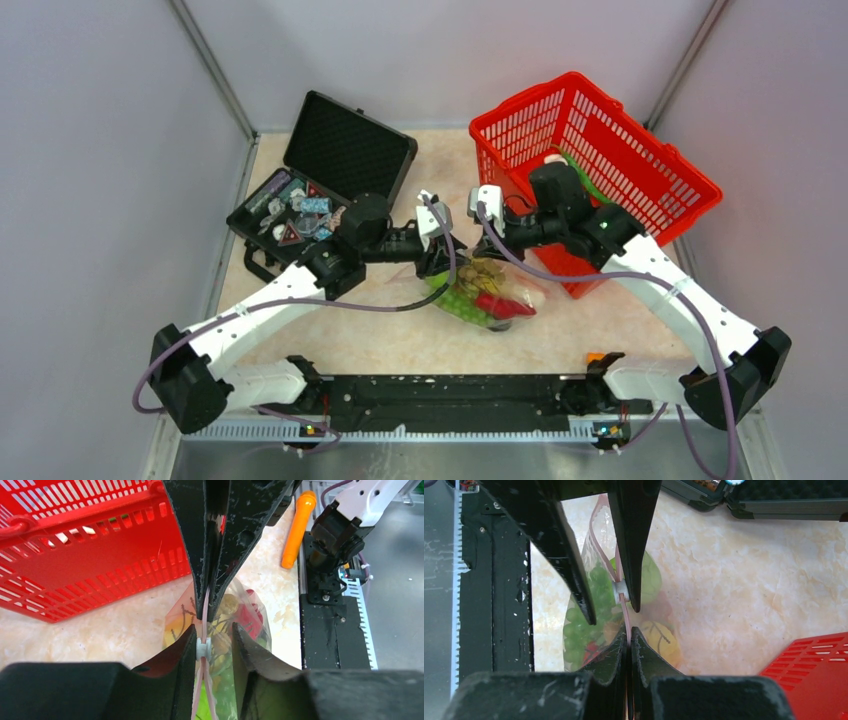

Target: Place the food in the zip-top bag and seal the zipper

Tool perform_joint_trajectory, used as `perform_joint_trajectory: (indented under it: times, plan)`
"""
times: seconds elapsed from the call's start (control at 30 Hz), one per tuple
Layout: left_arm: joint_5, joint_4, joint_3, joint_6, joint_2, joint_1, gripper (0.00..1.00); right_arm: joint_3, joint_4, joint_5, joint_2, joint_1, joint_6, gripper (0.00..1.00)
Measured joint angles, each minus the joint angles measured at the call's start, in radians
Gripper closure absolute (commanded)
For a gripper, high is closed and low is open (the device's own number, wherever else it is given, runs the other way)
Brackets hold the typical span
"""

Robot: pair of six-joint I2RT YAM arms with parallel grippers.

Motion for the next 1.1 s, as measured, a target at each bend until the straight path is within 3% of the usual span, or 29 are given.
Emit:
perform_joint_trajectory:
  times: [0.07, 0.33, 1.1]
  plan:
    - [0.003, -0.015, 0.004, 0.013, 0.013, 0.0, 0.8, 0.0, -0.001, 0.001, 0.0, 0.0, 0.0, 1.0]
    - [-0.032, -0.064, 0.014, 0.06, 0.014, 0.002, 0.99, 0.0, -0.001, 0.006, 0.0, 0.0, 0.0, 1.0]
    - [-0.255, -0.237, -0.028, 0.15, -0.1, -0.004, 1.0, 0.0, 0.019, 0.027, -0.002, 0.0, 0.005, 1.0]
